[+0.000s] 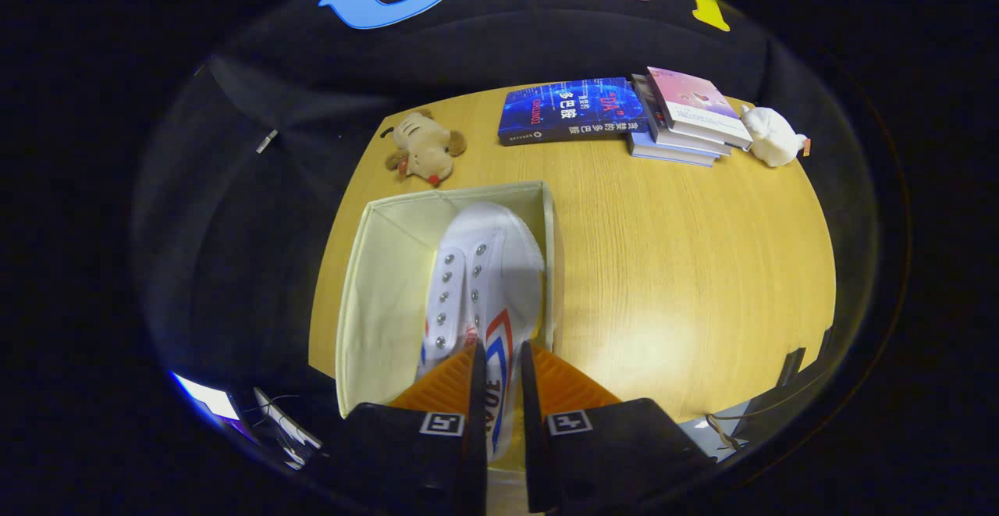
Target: Open the storage box then place both shoes into the box .Put the left shoe in first, then the right shoe, with the right side of both shoes facing outward in a uniform manner.
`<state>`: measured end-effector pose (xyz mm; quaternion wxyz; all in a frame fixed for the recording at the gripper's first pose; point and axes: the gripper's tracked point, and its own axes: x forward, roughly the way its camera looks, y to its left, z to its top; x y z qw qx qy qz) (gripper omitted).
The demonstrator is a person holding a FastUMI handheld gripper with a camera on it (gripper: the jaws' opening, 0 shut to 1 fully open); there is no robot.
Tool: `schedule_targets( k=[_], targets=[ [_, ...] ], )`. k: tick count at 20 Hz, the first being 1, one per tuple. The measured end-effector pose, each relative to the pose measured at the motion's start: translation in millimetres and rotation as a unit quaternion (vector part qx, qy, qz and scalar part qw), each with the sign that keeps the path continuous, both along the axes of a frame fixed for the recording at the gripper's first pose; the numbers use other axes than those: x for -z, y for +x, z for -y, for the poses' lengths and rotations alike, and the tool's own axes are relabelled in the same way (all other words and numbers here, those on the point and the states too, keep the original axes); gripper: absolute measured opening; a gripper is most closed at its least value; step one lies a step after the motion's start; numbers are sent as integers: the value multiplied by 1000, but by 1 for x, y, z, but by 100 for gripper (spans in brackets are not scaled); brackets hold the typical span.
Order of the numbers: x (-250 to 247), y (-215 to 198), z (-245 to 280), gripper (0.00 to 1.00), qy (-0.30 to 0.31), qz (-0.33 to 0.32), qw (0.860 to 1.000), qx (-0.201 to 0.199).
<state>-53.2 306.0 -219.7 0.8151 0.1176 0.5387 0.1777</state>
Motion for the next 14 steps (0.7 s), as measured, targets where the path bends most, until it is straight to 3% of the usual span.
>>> schedule_targets(
  k=[3, 5, 7, 8, 14],
  targets=[
    [-28, 15, -3, 45, 26, 30, 999, 11],
    [-40, 22, 12, 83, 12, 60, 998, 13],
    [-48, 26, 34, 87, -2, 86, 996, 21],
    [-54, 29, 48, 97, -6, 99, 995, 30],
    [-104, 58, 142, 99, -33, 217, 973, 65]
  ],
)
